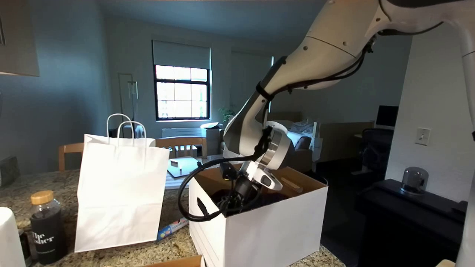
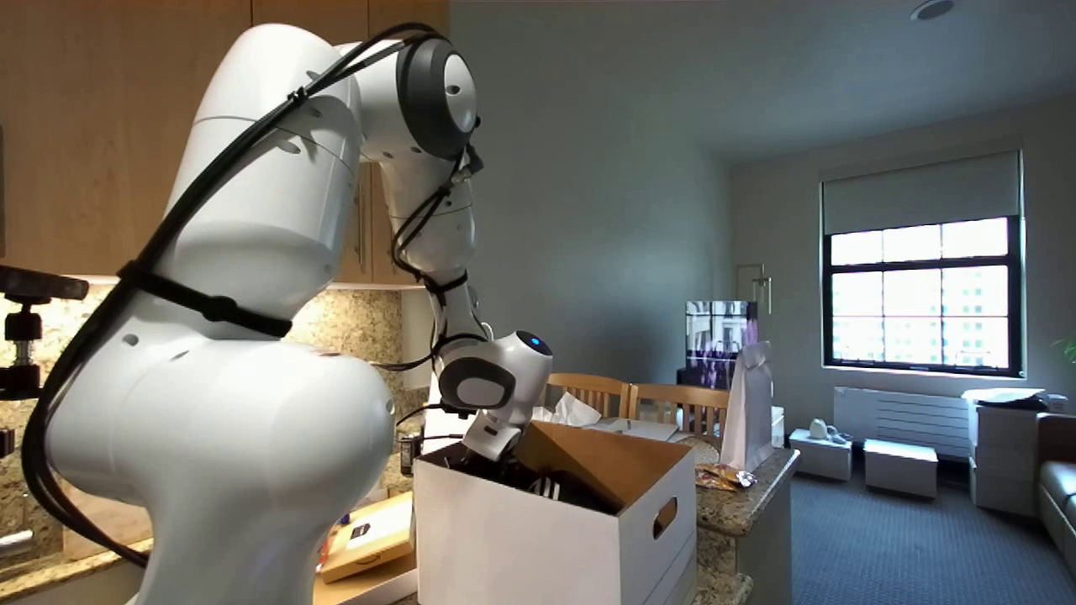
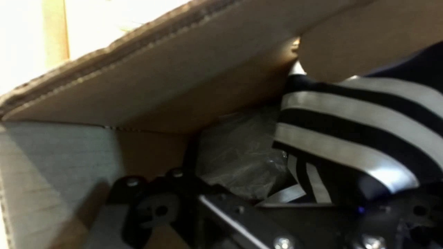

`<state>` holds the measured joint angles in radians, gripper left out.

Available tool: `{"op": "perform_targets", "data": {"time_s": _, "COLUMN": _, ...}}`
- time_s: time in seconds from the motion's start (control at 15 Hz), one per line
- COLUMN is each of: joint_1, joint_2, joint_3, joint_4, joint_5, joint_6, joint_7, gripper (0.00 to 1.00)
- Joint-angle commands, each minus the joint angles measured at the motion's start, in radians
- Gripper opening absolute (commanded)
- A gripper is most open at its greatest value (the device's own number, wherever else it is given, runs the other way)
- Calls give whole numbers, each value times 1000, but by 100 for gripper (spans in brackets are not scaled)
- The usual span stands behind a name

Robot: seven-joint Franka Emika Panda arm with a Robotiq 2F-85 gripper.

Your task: Remove three bottles from the box

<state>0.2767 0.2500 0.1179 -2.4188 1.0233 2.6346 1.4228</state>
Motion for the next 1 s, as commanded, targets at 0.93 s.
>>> {"op": "perform_targets", "data": {"time_s": 0.93, "joint_1": -39, "joint_2": -94, "joint_3": -36, "joint_4": 112, "joint_5": -685, "joint_6": -229, "joint_7": 282, "gripper": 100}}
